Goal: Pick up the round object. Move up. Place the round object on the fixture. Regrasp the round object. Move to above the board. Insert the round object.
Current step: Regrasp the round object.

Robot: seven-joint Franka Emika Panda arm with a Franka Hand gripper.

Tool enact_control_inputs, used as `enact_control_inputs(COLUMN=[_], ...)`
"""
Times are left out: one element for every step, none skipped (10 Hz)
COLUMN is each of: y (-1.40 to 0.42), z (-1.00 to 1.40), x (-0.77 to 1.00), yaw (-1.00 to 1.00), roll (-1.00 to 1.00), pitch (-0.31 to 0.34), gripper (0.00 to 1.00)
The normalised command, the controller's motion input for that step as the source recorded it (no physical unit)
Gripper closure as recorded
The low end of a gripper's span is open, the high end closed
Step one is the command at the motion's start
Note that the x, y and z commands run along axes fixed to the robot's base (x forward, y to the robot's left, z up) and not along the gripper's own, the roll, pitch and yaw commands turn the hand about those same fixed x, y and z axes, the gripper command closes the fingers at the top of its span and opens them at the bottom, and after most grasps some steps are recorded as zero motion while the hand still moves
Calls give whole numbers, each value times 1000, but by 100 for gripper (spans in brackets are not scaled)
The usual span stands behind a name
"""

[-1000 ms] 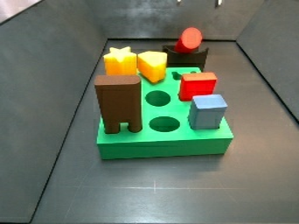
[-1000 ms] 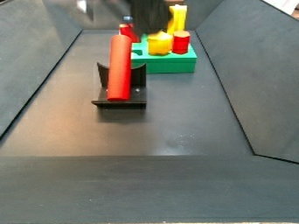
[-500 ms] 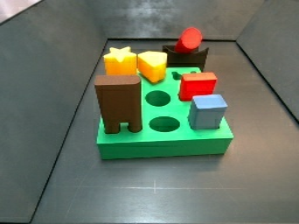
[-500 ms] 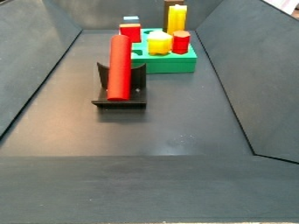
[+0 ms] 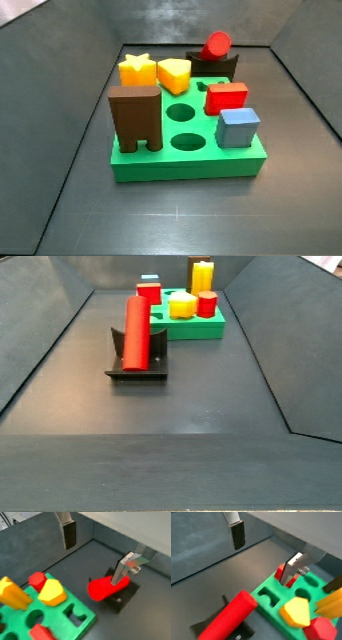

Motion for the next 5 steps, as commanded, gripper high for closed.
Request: enact_control_inputs(y=[-16, -15, -23, -21, -25], z=[5, 3, 4, -2, -8], x=[11, 10, 15, 27, 43], yaw=[18, 20, 21, 24, 28], roll=[1000, 1000, 1000, 1000, 1000], pitch=[26, 30, 35, 45, 55], gripper=[0, 0, 0, 0, 0])
